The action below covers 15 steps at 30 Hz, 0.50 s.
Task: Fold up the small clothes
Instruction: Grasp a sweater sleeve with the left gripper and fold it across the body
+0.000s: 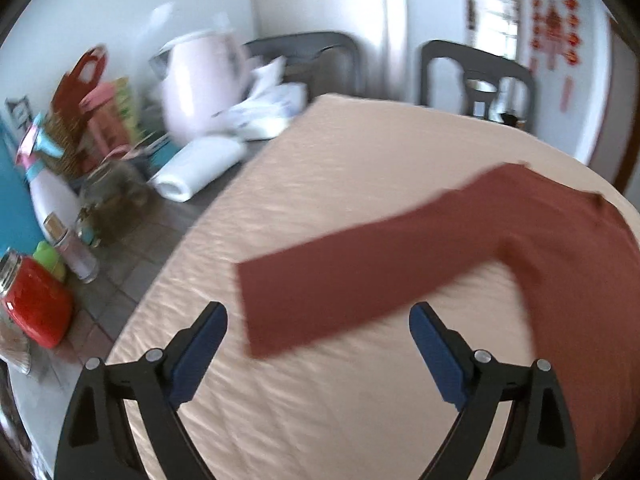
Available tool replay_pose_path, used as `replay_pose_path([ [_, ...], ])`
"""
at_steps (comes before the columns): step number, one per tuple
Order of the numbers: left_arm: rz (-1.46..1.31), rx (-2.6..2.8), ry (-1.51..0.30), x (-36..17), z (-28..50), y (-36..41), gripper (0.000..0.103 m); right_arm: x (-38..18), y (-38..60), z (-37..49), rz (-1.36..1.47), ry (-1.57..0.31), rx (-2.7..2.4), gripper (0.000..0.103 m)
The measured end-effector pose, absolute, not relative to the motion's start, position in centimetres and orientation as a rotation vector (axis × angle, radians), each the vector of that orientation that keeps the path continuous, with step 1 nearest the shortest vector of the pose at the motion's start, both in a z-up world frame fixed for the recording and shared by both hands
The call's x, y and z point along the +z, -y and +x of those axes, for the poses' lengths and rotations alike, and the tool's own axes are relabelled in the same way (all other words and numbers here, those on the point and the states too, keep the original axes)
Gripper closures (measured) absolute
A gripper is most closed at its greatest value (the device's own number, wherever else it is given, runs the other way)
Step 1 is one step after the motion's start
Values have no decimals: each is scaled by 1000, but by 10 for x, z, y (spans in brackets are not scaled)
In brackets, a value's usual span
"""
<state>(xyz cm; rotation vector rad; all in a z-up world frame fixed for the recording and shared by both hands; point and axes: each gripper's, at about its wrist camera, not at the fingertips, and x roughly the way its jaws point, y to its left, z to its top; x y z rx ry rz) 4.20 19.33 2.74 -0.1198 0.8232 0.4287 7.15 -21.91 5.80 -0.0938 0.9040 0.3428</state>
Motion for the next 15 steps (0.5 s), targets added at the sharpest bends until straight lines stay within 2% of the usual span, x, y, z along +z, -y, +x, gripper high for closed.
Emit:
replay_pose_path([
  [7, -232, 486, -895, -4, 49, -235, 15, 54, 222, 86, -68, -896, 339, 34],
  [8, -230, 483, -894, -2, 47, -232, 19, 53, 223, 88, -69, -896, 336, 34],
  [9, -228, 469, -892, -1, 47, -227, 30, 52, 224, 90, -68, -900, 331, 34],
  [10, -227, 447, -888, 1, 47, -223, 36, 51, 224, 92, -66, -903, 328, 34],
  [11, -222, 424, -884, 2, 49, -220, 54, 48, 225, 93, -61, -910, 325, 34],
  [14, -247, 362, -876, 7, 54, -212, 94, 42, 225, 97, -54, -929, 324, 34],
  [15, -295, 325, -871, 9, 57, -214, 94, 40, 226, 97, -54, -934, 325, 34],
])
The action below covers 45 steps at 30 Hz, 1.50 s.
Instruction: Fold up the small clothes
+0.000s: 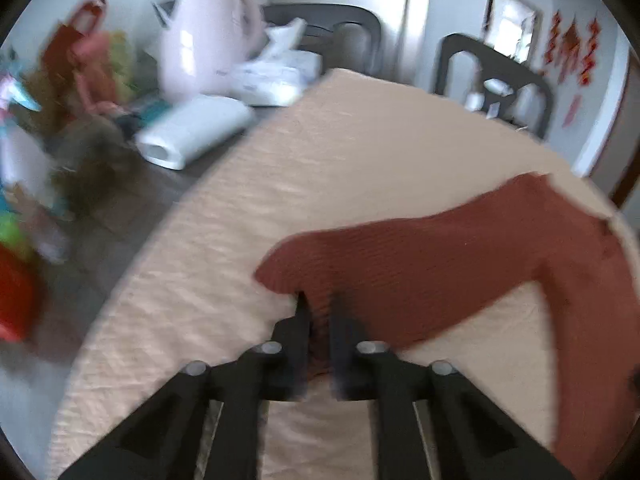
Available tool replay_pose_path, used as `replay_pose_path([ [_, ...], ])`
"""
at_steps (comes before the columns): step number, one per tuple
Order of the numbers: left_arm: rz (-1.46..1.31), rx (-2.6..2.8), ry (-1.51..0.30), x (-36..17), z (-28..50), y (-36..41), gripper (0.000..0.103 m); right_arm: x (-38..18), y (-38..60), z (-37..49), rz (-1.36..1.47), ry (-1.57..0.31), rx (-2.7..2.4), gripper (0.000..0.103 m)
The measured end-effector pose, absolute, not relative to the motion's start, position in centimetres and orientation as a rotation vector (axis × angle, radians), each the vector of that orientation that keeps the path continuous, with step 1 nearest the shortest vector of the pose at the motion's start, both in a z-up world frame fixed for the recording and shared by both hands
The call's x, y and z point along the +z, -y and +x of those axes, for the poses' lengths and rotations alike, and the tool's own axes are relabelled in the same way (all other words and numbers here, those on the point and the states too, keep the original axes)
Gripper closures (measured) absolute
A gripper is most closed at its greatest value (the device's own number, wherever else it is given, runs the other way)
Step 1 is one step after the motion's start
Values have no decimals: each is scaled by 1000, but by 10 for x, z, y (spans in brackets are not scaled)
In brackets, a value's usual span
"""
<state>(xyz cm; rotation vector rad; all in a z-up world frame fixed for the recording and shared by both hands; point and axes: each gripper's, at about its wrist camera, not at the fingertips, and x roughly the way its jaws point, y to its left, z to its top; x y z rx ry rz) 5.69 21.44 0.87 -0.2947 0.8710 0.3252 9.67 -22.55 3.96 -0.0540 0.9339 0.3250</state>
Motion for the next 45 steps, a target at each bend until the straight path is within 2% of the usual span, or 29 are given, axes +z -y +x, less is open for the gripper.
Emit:
replay_pose_path([
  [5, -420, 128, -768, 41, 66, -195, 94, 36, 229, 97, -52, -938, 322, 34],
  [11, -400, -142, -723, 82, 109, -119, 94, 38, 233, 100, -41, -938, 314, 34],
  [17, -427, -389, -853, 54, 172, -39, 93, 43, 242, 101, -30, -941, 295, 34],
  [19, -438, -447, -906, 40, 182, -21, 87, 44, 245, 101, -22, -944, 294, 34],
  [21, -439, -483, -916, 41, 181, -11, 63, 48, 248, 101, -13, -947, 296, 34],
  [23, -439, -528, -862, 56, 170, -11, 52, 56, 251, 101, 0, -937, 306, 34],
  [27, -367, -486, -791, 84, 153, -32, 50, 75, 247, 108, 28, -910, 344, 34],
  [32, -297, -311, -811, 74, 146, -71, 49, 81, 224, 140, 70, -911, 428, 36],
  [34, -314, -273, -841, 62, 145, -83, 49, 73, 210, 162, 86, -948, 442, 49],
  [36, -310, -239, -849, 54, 142, -89, 49, 63, 197, 184, 97, -987, 459, 57],
  [39, -318, -223, -854, 48, 143, -91, 49, 37, 177, 219, 108, -1078, 449, 62],
  [41, -316, -213, -856, 44, 146, -90, 49, 30, 171, 226, 97, -1072, 438, 66],
  [42, -313, -213, -854, 44, 147, -90, 49, 31, 168, 227, 78, -1064, 429, 77],
  [43, -312, -213, -853, 42, 151, -90, 49, 33, 165, 229, 70, -1075, 443, 100],
  [45, -311, -215, -850, 39, 155, -88, 49, 40, 164, 230, 56, -1058, 449, 99],
])
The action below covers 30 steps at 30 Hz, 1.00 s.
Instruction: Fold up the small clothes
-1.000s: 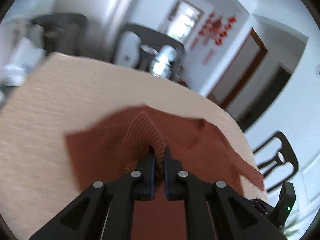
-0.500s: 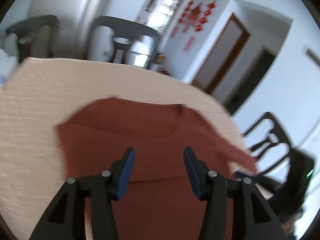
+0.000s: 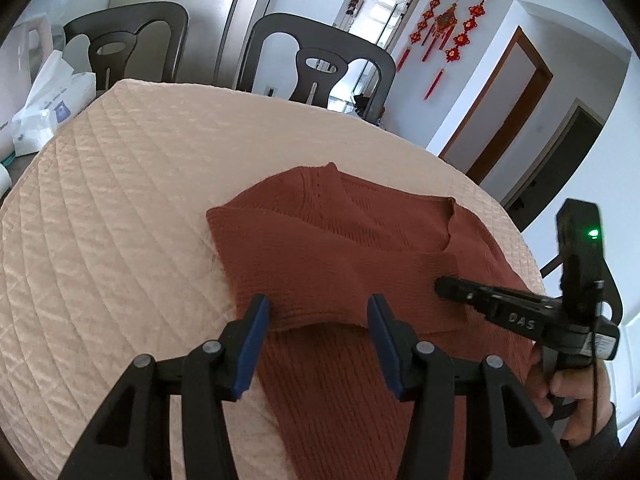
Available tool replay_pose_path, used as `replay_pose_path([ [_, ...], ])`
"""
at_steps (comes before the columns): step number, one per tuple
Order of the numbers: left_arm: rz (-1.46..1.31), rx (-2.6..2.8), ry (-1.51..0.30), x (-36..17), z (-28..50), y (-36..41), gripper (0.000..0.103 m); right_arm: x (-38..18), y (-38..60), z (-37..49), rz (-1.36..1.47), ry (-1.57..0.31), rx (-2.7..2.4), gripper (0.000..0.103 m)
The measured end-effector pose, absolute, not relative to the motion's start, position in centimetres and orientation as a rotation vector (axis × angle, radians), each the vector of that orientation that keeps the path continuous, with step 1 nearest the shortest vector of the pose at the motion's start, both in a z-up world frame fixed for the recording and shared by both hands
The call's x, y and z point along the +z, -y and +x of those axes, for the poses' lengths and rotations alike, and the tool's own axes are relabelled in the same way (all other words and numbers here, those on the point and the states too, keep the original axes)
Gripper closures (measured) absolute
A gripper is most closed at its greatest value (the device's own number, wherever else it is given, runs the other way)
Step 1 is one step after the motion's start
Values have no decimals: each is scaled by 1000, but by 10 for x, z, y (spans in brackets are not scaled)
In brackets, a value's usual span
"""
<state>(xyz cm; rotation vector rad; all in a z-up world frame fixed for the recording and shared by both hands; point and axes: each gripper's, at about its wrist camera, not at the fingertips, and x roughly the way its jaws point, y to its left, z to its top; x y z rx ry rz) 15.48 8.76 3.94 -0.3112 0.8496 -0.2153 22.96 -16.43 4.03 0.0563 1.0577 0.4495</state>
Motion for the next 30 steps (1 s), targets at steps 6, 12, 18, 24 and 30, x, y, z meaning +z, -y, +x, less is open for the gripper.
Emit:
replay_pose_path([
  [6, -320, -230, -848, 34, 164, -83, 49, 60, 196, 243, 113, -992, 424, 100],
  [12, -324, -192, -929, 12, 174, -82, 49, 32, 216, 259, 171, -1101, 369, 96],
  [18, -333, -186, -829, 35, 166, -82, 49, 57, 212, 230, 139, -985, 412, 87],
  [24, -242, -132, -915, 16, 192, -68, 61, 32, 205, 234, 116, -1046, 423, 87],
  [30, -175, -85, -903, 12, 179, -81, 63, 45, 211, 222, 89, -1006, 416, 87],
])
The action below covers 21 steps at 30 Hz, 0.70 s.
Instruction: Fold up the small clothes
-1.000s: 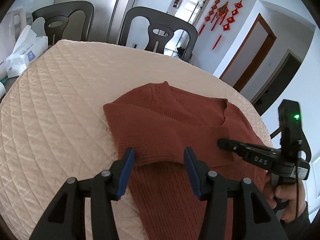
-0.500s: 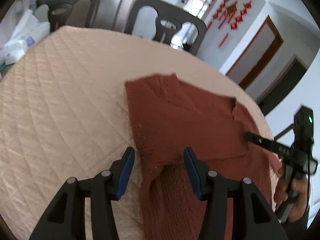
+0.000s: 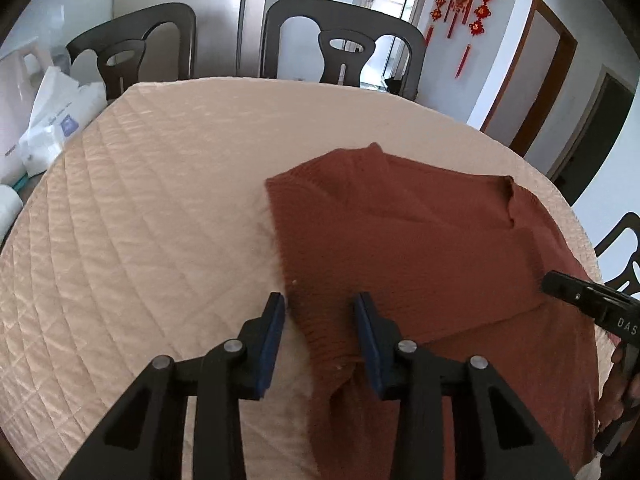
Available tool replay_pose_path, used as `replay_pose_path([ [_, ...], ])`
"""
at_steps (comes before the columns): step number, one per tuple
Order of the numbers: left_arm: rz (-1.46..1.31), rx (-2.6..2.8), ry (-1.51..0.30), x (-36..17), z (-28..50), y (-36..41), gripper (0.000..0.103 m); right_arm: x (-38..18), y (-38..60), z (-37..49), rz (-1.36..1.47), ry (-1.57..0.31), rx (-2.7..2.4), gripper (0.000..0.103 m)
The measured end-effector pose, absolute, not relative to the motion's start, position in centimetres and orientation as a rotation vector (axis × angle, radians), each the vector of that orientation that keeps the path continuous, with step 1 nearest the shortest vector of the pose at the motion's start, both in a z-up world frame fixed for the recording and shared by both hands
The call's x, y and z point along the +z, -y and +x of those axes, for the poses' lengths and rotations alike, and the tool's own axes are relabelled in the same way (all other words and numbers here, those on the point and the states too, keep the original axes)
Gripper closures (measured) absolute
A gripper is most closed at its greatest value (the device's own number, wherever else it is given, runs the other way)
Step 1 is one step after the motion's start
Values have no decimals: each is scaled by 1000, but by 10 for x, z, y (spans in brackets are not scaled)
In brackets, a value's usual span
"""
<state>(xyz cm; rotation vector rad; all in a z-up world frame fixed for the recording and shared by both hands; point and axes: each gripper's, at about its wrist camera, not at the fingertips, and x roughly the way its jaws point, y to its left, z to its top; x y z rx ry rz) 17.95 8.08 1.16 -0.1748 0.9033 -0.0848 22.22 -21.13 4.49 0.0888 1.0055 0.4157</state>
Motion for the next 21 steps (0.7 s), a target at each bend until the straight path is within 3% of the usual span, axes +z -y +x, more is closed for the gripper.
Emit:
replay_pose_path([
  [8, -181, -32, -880, 20, 159, -94, 63, 48, 227, 210, 109, -1003, 391, 87],
  [15, -232, -116, -884, 31, 110, -91, 64, 57, 276, 160, 189, -983, 385, 64],
  [21, -210, -206, -897, 26, 68, -68, 57, 54, 307, 114, 213, -964, 355, 62],
])
